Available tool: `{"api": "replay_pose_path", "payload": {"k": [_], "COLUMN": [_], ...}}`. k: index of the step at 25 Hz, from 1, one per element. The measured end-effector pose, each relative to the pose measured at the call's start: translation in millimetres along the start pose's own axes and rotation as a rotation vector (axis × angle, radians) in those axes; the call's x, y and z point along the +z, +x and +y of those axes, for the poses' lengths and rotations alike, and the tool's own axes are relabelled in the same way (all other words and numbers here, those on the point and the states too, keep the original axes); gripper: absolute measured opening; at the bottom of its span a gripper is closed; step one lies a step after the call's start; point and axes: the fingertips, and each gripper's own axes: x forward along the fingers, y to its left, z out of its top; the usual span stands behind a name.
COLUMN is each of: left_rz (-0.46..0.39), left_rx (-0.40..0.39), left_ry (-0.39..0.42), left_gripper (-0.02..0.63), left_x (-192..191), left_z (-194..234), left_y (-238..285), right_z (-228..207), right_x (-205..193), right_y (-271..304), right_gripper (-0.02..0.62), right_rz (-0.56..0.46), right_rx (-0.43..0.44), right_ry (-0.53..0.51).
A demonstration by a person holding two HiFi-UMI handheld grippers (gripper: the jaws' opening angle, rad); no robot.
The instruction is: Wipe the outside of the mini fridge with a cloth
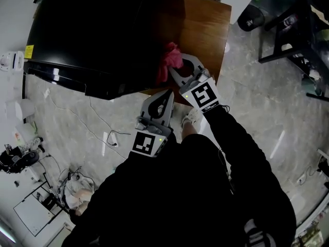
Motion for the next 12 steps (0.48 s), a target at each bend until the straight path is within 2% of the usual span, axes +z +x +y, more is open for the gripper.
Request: {"api": "replay_pose_path", "payload": {"k": [4,12], "left_rz": [0.057,0.122], "left_rx": [-0.008,-0.01], "left_ry": [-0.002,-0.018], "left_gripper": [0.005,0.005], "left_x": [-25.8,-54.5], "left_z": [3.0,7.7], "left_y": [5.6,5.9], "right_z": [0.2,2.1], "right_x": [-30.8,-97.2], "right_y": [3.4,11.5], "right_gripper": [0.051,0.048], "right_rz": [0.022,0.173], "right_rx": [-0.013,-0.004], "right_ry": [0.008,0.033]}}
